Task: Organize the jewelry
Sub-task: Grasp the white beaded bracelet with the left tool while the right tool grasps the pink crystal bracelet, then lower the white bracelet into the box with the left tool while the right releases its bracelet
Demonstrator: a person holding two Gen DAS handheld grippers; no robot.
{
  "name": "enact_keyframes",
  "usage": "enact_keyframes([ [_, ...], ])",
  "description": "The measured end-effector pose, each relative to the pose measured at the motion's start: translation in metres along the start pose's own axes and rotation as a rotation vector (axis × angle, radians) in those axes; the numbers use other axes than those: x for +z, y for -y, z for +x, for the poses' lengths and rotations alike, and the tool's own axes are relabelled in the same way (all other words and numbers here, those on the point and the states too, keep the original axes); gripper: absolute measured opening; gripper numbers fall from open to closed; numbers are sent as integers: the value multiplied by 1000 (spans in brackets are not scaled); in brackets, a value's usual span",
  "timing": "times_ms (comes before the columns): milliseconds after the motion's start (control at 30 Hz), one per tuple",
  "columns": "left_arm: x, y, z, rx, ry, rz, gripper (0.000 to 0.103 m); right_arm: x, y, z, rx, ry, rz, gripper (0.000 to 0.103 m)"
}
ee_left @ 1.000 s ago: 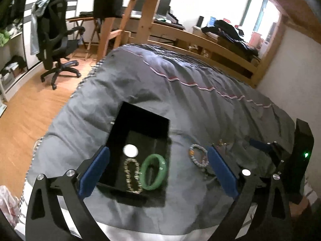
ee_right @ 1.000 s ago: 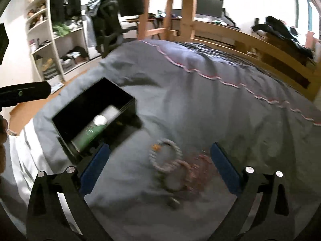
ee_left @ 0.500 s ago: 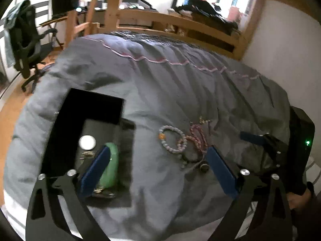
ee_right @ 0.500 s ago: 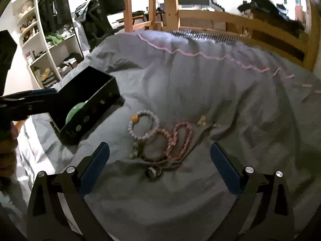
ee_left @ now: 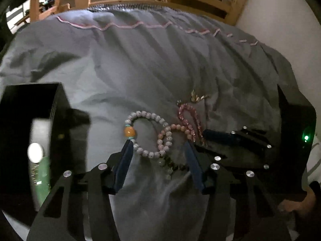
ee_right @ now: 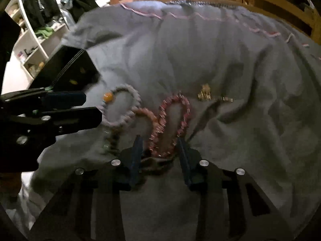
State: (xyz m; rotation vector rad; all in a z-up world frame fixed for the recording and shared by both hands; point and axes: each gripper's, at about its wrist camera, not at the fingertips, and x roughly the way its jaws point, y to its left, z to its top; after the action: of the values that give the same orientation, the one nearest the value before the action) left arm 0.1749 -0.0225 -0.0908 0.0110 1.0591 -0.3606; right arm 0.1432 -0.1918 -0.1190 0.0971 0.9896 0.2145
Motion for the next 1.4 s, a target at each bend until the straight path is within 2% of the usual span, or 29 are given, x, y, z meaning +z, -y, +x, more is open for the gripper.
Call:
enact_keyframes([
  [67, -3, 2, 13, 3, -32, 17, 52, 0, 0, 5, -4, -1, 7, 34],
  [133, -6, 4, 22, 23, -57, 28, 44, 1, -2, 5, -10, 8, -1, 21],
  [167, -6, 5, 25, 29, -70, 33, 35, 1, -2, 5, -8, 9, -2, 19],
  [233, -6, 3, 26, 26, -79, 23, 31, 1, -1, 4, -2, 13, 2, 16],
  [300, -5, -1, 24, 14, -83, 7, 22, 3, 0, 1, 13, 19, 17, 13],
  [333, -5, -2, 22, 11, -82, 1, 22, 4, 1, -1, 26, 25, 28, 9],
  [467, -3, -3, 11, 6, -50, -5, 21, 9, 0, -12, 51, 71, 46, 9],
  [567, 1, -4, -1, -13, -26, -11, 8, 12, -1, -21, 53, 118, 55, 9],
  [1000, 9, -5, -31, -26, 43, -22, 8, 24, 6, -57, 114, 289, 106, 9],
  [1167, 10, -4, -50, -10, 69, -23, 8, 27, 3, -65, 116, 306, 95, 9],
  [1400, 6, -2, -73, 29, 77, -11, 8, 29, -8, -75, 63, 270, 65, 9],
])
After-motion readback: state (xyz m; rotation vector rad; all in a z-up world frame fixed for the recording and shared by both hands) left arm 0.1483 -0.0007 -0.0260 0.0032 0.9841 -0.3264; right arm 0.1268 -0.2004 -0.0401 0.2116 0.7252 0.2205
